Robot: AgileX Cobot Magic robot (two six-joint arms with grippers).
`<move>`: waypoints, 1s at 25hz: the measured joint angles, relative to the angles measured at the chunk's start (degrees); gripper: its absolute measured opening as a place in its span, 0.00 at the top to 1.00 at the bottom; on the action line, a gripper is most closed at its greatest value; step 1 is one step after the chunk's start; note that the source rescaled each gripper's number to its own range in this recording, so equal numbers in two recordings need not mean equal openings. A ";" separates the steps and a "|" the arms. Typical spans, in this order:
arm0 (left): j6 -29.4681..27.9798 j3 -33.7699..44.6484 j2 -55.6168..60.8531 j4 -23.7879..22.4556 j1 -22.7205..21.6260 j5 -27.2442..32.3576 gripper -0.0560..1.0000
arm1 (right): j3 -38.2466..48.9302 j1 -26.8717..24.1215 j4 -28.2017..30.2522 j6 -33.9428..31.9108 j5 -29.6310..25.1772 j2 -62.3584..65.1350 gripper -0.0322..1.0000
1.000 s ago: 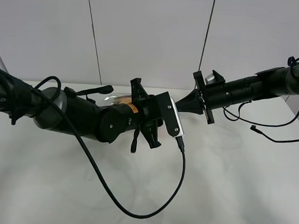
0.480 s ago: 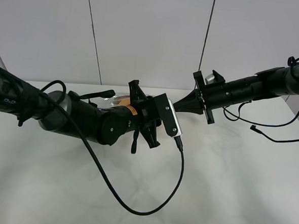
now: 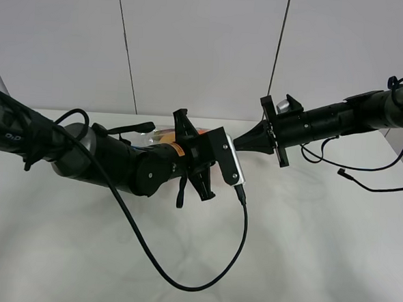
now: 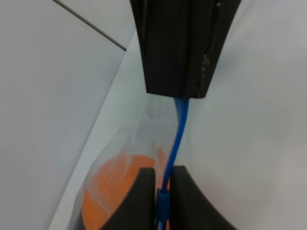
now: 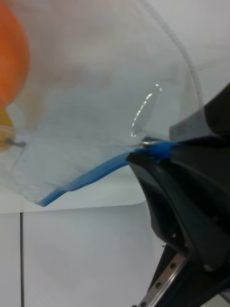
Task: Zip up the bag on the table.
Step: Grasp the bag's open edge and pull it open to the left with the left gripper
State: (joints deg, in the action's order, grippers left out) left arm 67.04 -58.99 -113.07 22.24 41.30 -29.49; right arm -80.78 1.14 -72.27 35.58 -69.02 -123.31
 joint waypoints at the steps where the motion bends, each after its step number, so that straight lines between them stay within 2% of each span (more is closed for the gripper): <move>1: 0.00 0.00 0.00 0.00 0.00 0.00 0.94 | 0.00 0.00 0.00 0.00 0.00 0.00 0.97; 8: 0.75 0.00 0.00 0.00 -0.36 0.00 0.94 | 0.00 0.00 0.00 0.00 0.00 0.00 0.97; 13: 4.79 1.02 0.00 -1.08 -4.58 -0.56 0.94 | 0.00 0.00 -0.40 0.00 0.23 0.00 0.97; 25: 5.44 6.55 0.00 -1.55 -16.46 -6.51 0.94 | -0.23 0.00 -0.84 0.00 0.34 0.00 0.97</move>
State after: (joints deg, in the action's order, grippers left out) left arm 72.48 -52.44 -113.07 20.69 24.83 -36.00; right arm -81.01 1.14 -73.11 35.58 -68.68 -123.31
